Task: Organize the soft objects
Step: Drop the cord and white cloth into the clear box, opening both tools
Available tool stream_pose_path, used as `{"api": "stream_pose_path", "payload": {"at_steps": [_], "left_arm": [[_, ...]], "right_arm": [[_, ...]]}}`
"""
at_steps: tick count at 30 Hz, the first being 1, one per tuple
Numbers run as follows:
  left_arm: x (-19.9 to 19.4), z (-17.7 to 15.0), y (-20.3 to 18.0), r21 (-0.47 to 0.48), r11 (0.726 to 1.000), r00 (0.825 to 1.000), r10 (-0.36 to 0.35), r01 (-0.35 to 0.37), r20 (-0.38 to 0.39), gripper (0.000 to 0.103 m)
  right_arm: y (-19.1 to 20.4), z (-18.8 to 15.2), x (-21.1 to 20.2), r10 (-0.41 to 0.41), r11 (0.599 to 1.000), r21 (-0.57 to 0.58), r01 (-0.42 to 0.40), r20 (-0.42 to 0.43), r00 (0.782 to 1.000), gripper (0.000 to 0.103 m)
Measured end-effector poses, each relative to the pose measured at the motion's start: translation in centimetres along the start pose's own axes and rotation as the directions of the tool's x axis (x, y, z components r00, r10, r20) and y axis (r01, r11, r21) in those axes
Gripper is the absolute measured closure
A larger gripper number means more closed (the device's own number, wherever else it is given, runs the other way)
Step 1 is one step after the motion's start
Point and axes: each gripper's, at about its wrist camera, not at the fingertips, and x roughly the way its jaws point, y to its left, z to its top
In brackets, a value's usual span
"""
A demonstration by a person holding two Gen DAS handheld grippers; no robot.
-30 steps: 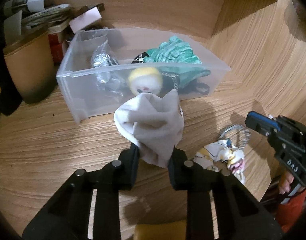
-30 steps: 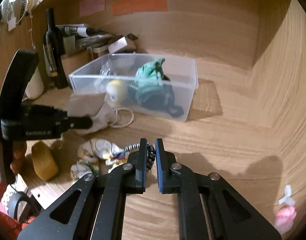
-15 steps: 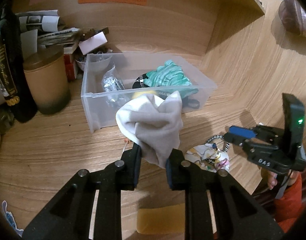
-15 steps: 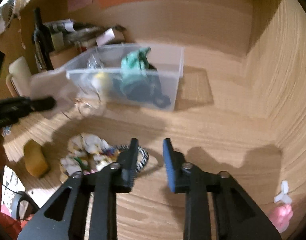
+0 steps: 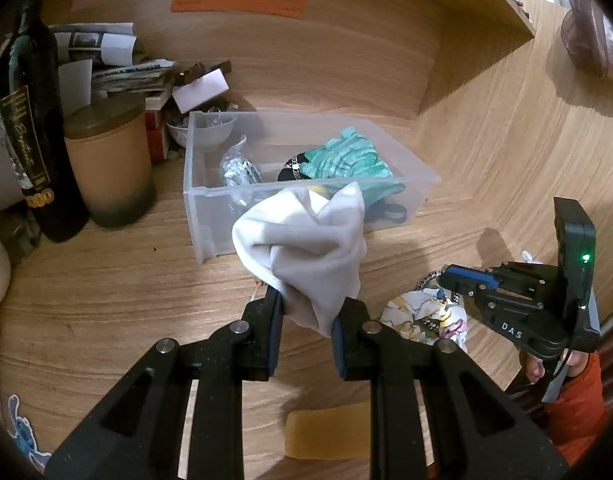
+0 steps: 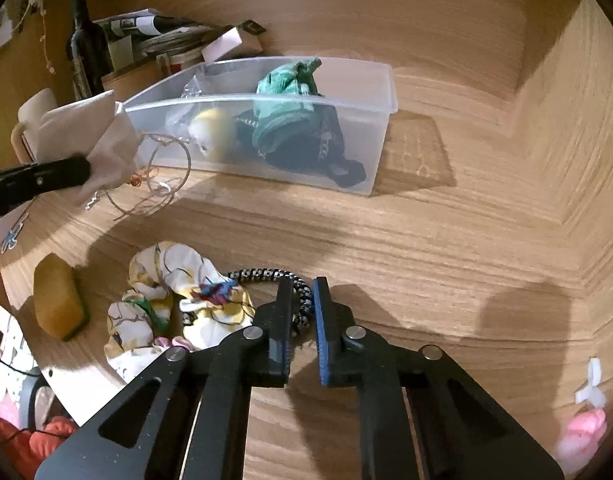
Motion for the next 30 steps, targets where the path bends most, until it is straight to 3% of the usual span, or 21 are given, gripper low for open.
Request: {"api": "stream_pose_path", "payload": {"at_steps": [7,15,30], "left_arm": [[-0.8,0.6,0.1,-0.004,1.0,0.999,0.008,-0.008,0.043,0.082],[-1.5,1.7,0.1,0.0,1.0,0.996,0.016,-0.016,0.091,0.082],[-1.3,7.3,1.8,-0.019,0.998,0.985,0.056,-0.053,0.164,0.082]], "right_arm": [[0.1,1.8,-1.9,-0.021,1.0,-0.004,0.021,0.094,0.995,0.095],[1.1,5.1,-4.2,-0.018,0.999,-0.032,0.026,0.224,0.974,0.096],[2.8,10.6,-4.7,0.029,0.998,-0.058,-0.008,0.356,0.934,0.096]]}}
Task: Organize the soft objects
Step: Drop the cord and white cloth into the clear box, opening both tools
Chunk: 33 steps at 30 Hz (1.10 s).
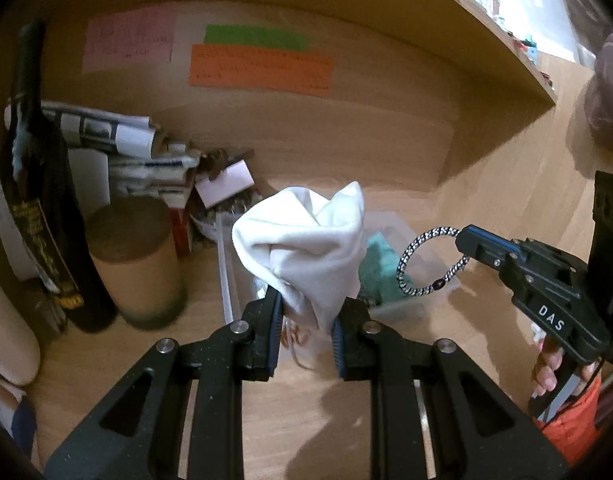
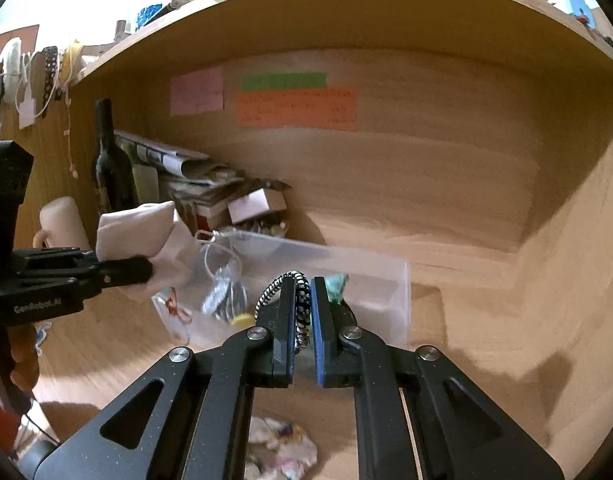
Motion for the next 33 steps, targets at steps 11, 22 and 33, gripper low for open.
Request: {"api": "stream_pose_path", "payload": {"at_steps": [11,22,33], "left_arm": [[6.3,0.9,1.1,-0.005,1.0,0.994,0.017,-0.018,-0.111,0.082],[10.9,-0.1,0.3,0.031,0.999,0.974,0.03,-0.024,-0.223,0.082],[10.5,0.1,-0.8,0.066,0.997,0.972,0.05,-0.035,-0.228,0.056]], "right_arm": [[0.5,0.8,5.0,0.022,1.0,0.015,-0.021,-0.053,0.998,0.096],[0.0,-0.6,9.3,0.027,1.0,0.019,-0.024,-0.175,0.984,0.096],[-0.1,-0.8,9.6,0.013,1.0,0.006,-0.012,-0.222,0.975,0.094]]}}
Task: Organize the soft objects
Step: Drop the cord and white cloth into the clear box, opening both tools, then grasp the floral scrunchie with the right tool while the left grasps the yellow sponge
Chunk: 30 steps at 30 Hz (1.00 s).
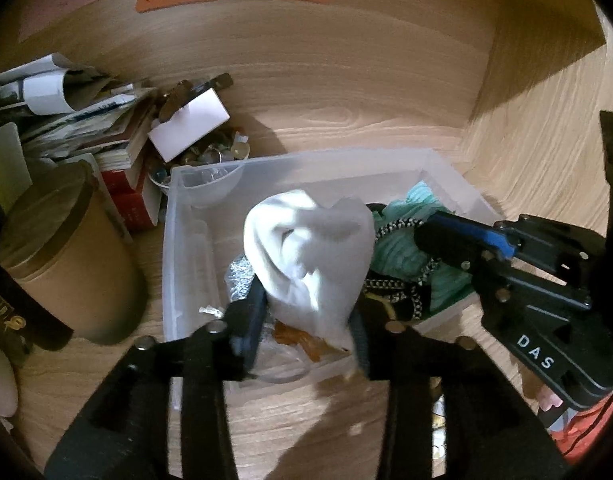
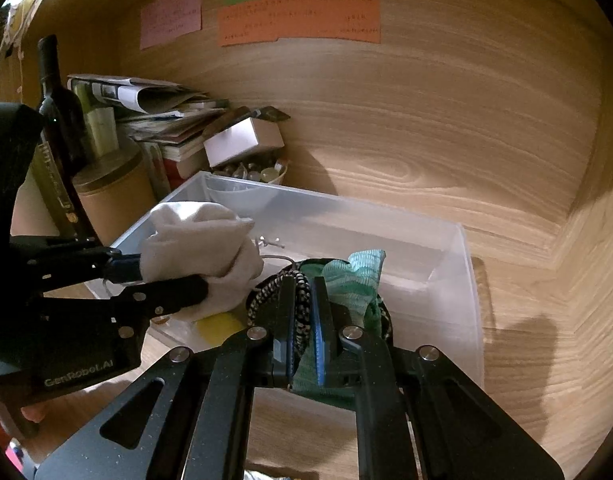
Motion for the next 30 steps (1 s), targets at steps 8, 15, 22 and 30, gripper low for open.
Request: {"api": "stream_pose_path", "payload": {"at_steps": [8,15,22,30], "left_arm": [[-3.8,0.0,-0.4,0.005,1.0,0.997,0.015,-0.015,0.072,0.03],[-7.8,-0.6,-0.5,-0.006,1.0,0.989,0.025,-0.024,0.144,0.009],[-11.0,-2.0,-0.4,-0.025,1.0,0.982,0.022,-0.018,0.185,0.001],[-11.9,-5.2,0.1,-0.037,0.999,0.99,0.035,-0.03,0.138,0.0]], "right_arm": [[-0.3,0.1,-1.5,0.005,1.0,0.018,-0.006,0.035,0.999,0.052],[-0.4,0.2,-5.2,-0.025,1.0,0.007,0.024,0.122,0.992,0.035],[0.3,-0.7,-9.1,-0.035,0.999,-0.023,0.04,0.191,0.981,0.02],[0.9,-3.9,-9.4,-0.001,1.0,-0.017,0.003,0.121,0.993,0.004]]}}
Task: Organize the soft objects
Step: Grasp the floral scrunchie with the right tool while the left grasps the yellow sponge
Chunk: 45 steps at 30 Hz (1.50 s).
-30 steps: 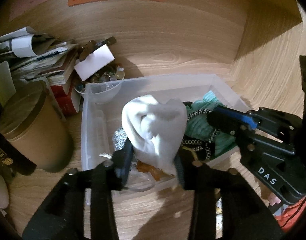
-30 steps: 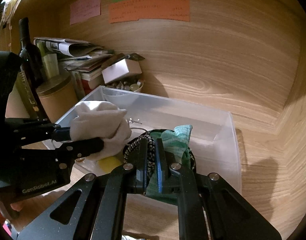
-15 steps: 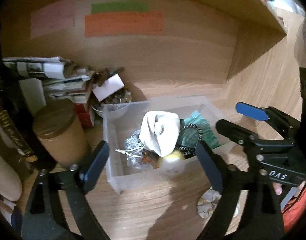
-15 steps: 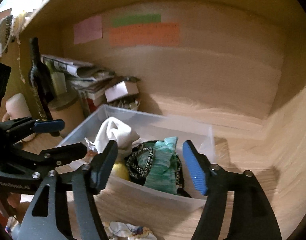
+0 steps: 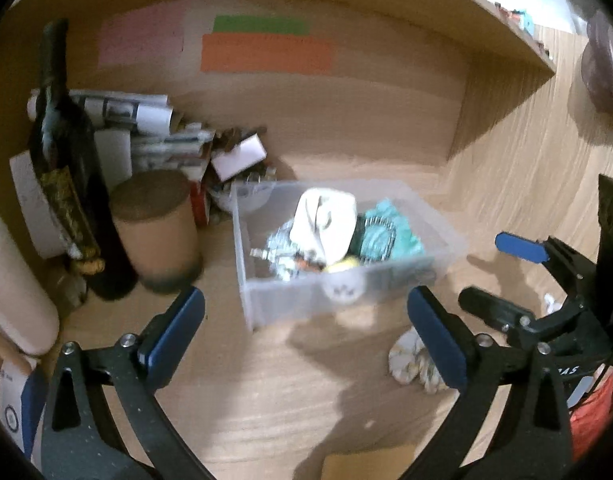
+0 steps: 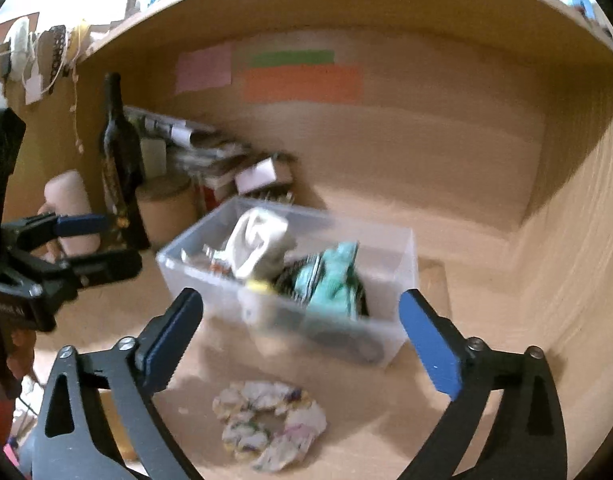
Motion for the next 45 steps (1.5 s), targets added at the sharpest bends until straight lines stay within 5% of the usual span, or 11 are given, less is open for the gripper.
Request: {"api": "stream_pose_path", "payload": {"at_steps": [13,18,23,34,38,45], "left_arm": [[1.3,-5.1,-0.2,-0.006,1.0,0.991,0.01,-0.011,-0.133,0.0],[1.1,-6.5,-1.7,0.014,1.0,0.989,-0.012,0.015,-0.15,0.0],[0.9,-8.0,-2.9,0.015,0.999,0.983,-0.036,0.04,-0.18,0.0],[0.9,-11.2,-4.1,0.012,0.999,0.976,-0.029,0.033,-0.218,0.001],[0.7,-11.5,-4.3,0.032,0.999,0.976,-0.031,0.039,-0.216,0.035],[0.0,-11.0,-4.2,0.02,0.998,0.983,-0.049,0.053,-0.176,0.04]], "right_arm": [[1.0,-6.8,4.4,0.082,0.997,0.03,-0.076,-0.305,0.949,0.006],[1.3,-7.4,4.2,0.066,0.998,0.015,-0.065,-0.335,0.94,0.049],[0.9,-7.8,3.2,0.068,0.997,0.051,-0.055,-0.311,0.948,0.076],[-0.1,-7.8,-1.7,0.038,0.994,0.107,-0.017,-0.192,0.981,0.079],[0.6,-7.6,-1.6,0.038,0.995,0.102,-0.019,-0.183,0.982,0.079],[0.8,-7.7,-2.2,0.046,0.994,0.106,-0.029,-0.165,0.985,0.079]]}}
